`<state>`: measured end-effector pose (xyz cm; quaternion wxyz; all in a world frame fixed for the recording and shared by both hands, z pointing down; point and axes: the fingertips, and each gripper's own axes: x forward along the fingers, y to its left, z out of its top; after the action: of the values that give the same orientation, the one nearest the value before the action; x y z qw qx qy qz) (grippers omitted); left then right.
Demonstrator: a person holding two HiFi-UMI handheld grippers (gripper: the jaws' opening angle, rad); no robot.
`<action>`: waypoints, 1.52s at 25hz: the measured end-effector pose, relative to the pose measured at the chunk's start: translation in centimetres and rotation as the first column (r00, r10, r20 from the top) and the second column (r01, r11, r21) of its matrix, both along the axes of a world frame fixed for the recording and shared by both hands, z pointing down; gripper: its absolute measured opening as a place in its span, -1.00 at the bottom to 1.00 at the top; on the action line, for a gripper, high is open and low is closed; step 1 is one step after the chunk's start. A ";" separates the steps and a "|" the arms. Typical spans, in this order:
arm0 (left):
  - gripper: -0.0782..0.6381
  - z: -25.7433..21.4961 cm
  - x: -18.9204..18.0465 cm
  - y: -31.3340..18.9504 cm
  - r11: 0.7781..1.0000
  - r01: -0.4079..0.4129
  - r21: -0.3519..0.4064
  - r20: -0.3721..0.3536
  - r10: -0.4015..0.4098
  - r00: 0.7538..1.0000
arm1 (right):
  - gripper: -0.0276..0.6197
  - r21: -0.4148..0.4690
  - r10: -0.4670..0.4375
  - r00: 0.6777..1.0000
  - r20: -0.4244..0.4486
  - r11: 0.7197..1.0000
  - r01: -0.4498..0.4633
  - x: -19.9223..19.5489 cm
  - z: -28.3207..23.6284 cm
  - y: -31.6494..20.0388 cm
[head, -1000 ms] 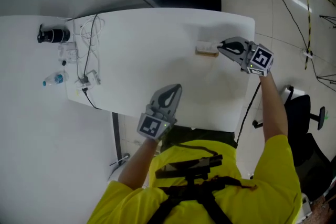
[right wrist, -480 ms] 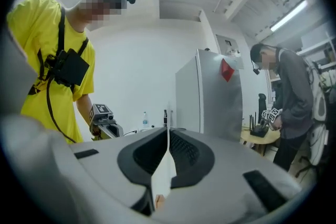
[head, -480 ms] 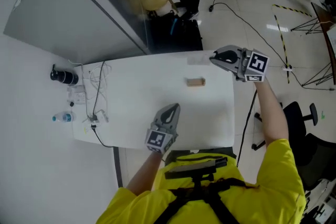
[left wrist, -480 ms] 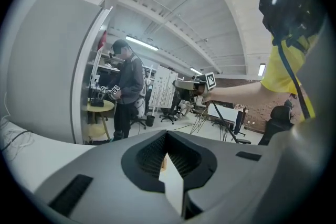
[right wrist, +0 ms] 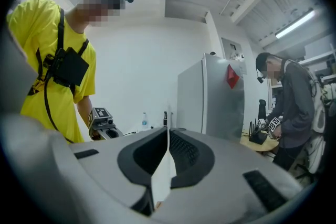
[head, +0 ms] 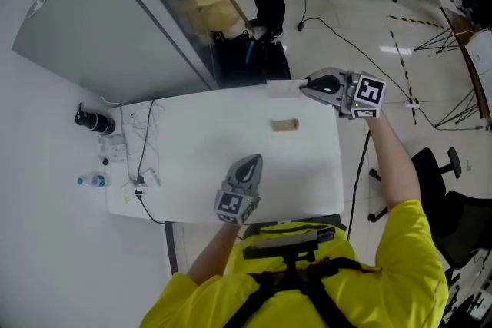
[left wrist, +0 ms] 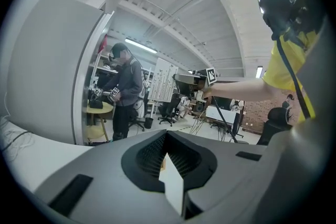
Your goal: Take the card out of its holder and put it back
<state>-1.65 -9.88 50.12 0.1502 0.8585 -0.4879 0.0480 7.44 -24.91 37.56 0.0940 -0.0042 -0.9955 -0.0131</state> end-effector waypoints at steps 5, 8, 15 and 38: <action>-0.78 -0.1 0.0 0.0 1.000 0.004 -0.023 -0.008 -0.004 1.000 | -0.86 -0.024 -0.007 1.000 -0.006 1.000 0.007 -0.1 1.4 -0.2; -0.78 0.9 0.4 -0.1 0.999 0.000 -0.045 -0.002 0.000 1.000 | -0.86 -0.056 -0.013 1.000 -0.012 0.998 0.012 0.3 3.6 -0.6; -0.78 3.9 1.4 -1.0 0.994 -0.019 -0.104 0.001 0.019 1.000 | -0.86 -0.245 -0.033 0.998 -0.051 0.969 0.019 1.1 16.3 -0.9; -0.78 7.9 4.3 -3.9 0.978 0.000 -0.211 -0.008 -0.002 1.000 | -0.86 -0.317 -0.073 0.997 0.025 0.945 0.077 0.9 24.5 -2.3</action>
<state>2.68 -13.76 58.04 0.2423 0.8377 -0.4799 0.0960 8.31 -27.25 62.06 0.0850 -0.0571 -0.9843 0.1436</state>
